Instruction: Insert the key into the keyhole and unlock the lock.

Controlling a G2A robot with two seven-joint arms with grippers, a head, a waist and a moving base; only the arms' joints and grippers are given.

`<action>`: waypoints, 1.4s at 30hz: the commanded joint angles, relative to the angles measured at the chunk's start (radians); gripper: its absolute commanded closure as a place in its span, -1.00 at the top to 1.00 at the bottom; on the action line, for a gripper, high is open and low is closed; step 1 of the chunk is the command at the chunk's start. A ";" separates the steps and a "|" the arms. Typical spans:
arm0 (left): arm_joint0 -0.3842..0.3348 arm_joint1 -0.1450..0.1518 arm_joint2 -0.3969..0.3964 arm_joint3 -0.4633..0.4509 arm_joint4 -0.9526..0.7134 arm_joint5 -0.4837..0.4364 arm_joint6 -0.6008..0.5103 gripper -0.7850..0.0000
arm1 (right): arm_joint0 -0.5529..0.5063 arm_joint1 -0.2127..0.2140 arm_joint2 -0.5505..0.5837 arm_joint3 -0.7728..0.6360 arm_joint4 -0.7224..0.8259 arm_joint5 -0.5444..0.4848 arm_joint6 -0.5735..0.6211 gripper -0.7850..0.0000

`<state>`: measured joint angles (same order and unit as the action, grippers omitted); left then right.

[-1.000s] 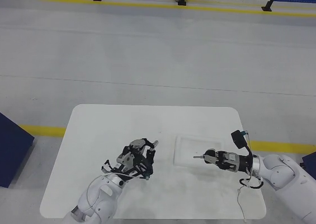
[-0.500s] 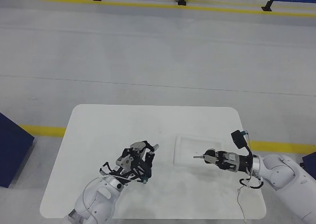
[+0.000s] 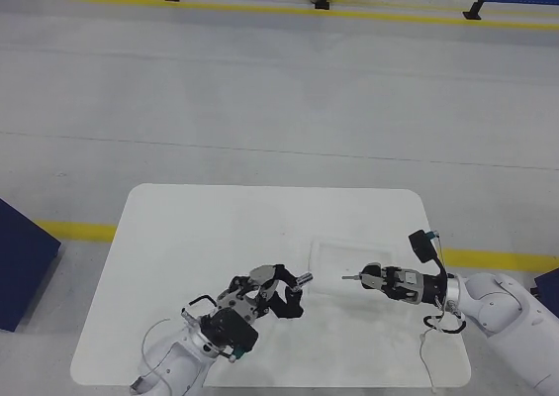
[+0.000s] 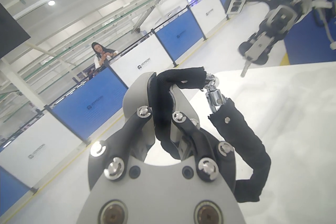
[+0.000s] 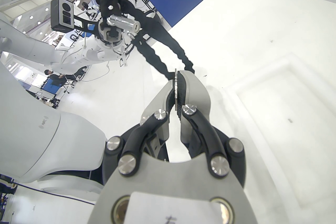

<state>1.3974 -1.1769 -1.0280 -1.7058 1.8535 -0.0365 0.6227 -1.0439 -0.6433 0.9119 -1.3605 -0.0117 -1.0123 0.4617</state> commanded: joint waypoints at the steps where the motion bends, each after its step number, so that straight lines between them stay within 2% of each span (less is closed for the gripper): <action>1: -0.011 -0.002 0.008 0.025 -0.043 -0.049 0.069 -1.00 | 0.000 0.000 0.000 0.000 0.000 0.000 0.000 -1.00; 7: -0.044 -0.007 0.026 0.087 -0.148 -0.173 0.188 -1.00 | 0.000 0.000 0.000 0.000 0.000 0.000 0.000 -1.00; 13: -0.065 -0.016 0.049 0.130 -0.246 -0.268 0.236 -1.00 | 0.000 0.000 0.000 0.000 0.000 0.000 0.000 -1.00; 25: -0.077 -0.020 0.057 0.147 -0.263 -0.277 0.220 -1.00 | 0.000 0.000 0.000 0.000 0.000 0.000 0.000 -1.00; 29: -0.083 -0.030 0.090 0.185 -0.395 -0.403 0.273 -1.00 | 0.000 0.000 0.000 0.000 0.000 0.000 0.000 -1.00; 37: -0.167 -0.063 0.170 0.321 -0.525 -0.564 0.378 -1.00 | 0.000 0.000 0.000 0.000 0.000 0.000 0.000 -1.00; 42: -0.202 -0.087 0.216 0.388 -0.614 -0.648 0.399 -1.00 | 0.000 0.000 0.000 0.000 0.000 0.000 0.000 -1.00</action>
<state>1.2031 -1.2578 -0.8238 -1.3322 1.2626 -0.6630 1.0198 -1.0439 -0.6433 0.9119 -1.3605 -0.0117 -1.0123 0.4617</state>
